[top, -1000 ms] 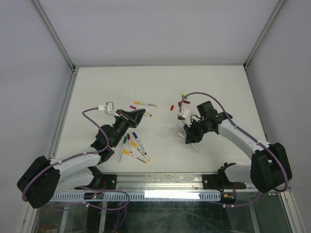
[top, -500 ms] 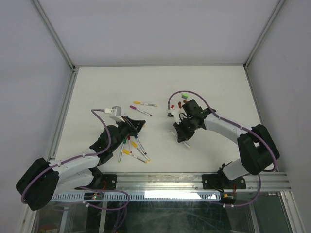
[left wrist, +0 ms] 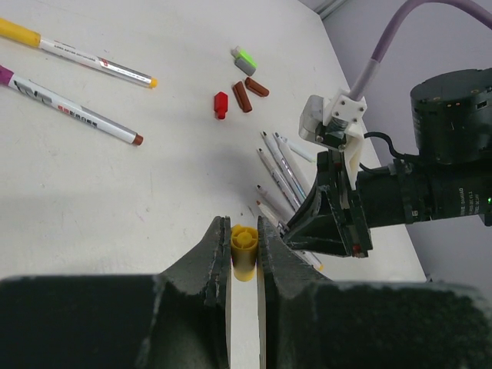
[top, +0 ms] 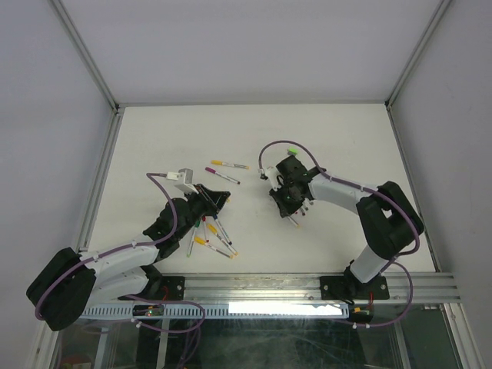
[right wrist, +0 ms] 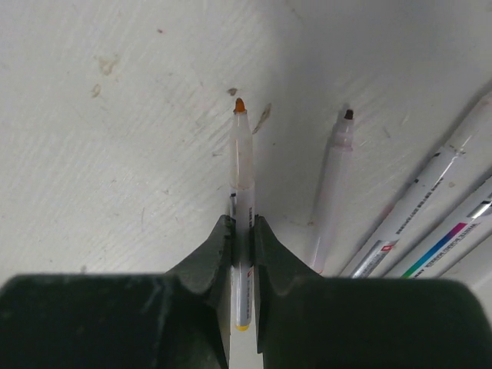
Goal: Open the pen caps
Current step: Place the pen at the center of the board, then place the pen cap at the center of the board, then pick up the pen from the center of the board.
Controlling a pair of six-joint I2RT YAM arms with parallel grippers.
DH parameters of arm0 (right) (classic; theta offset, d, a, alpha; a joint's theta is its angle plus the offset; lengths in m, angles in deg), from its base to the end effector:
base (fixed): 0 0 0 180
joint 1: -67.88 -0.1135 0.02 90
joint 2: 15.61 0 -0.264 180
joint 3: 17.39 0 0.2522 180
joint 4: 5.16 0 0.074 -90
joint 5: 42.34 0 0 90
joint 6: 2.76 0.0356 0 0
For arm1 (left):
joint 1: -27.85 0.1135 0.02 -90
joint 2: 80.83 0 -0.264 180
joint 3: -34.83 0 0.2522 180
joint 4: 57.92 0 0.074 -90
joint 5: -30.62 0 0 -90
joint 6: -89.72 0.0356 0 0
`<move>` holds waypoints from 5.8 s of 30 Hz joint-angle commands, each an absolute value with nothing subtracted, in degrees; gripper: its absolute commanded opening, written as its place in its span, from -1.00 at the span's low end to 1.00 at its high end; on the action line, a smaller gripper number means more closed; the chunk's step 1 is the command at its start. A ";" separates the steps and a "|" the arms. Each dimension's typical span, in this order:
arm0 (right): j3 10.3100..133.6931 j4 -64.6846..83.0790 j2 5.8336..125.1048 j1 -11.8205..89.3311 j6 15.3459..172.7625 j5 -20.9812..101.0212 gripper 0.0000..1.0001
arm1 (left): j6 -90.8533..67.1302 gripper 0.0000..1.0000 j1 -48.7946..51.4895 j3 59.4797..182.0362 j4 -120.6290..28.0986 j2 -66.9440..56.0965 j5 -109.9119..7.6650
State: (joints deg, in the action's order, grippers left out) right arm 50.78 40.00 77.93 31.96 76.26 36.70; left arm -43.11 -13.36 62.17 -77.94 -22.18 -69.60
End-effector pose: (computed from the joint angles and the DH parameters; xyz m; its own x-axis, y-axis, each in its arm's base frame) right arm 0.2394 0.1818 0.1662 -0.6301 -0.6873 -0.3614 -0.7612 0.6387 0.1125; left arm 0.1584 -0.1303 0.1866 -0.4598 -0.4867 -0.7428 0.2794 0.7147 -0.6412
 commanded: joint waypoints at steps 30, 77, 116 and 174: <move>54.20 36.29 78.98 34.37 77.67 45.78 -0.29 | -48.42 -1.00 -13.31 65.49 -84.59 -12.63 -62.21; 50.41 44.56 53.47 53.46 64.43 19.63 -0.05 | -36.08 -0.34 -13.27 126.99 -36.87 37.22 -70.29; 58.19 51.53 51.21 50.24 49.94 -3.46 0.27 | -31.88 0.98 -13.14 73.53 -59.56 -25.01 -68.63; 51.20 43.36 55.06 50.29 53.23 3.28 0.27 | -50.49 0.13 -7.79 127.53 -12.18 33.55 -95.70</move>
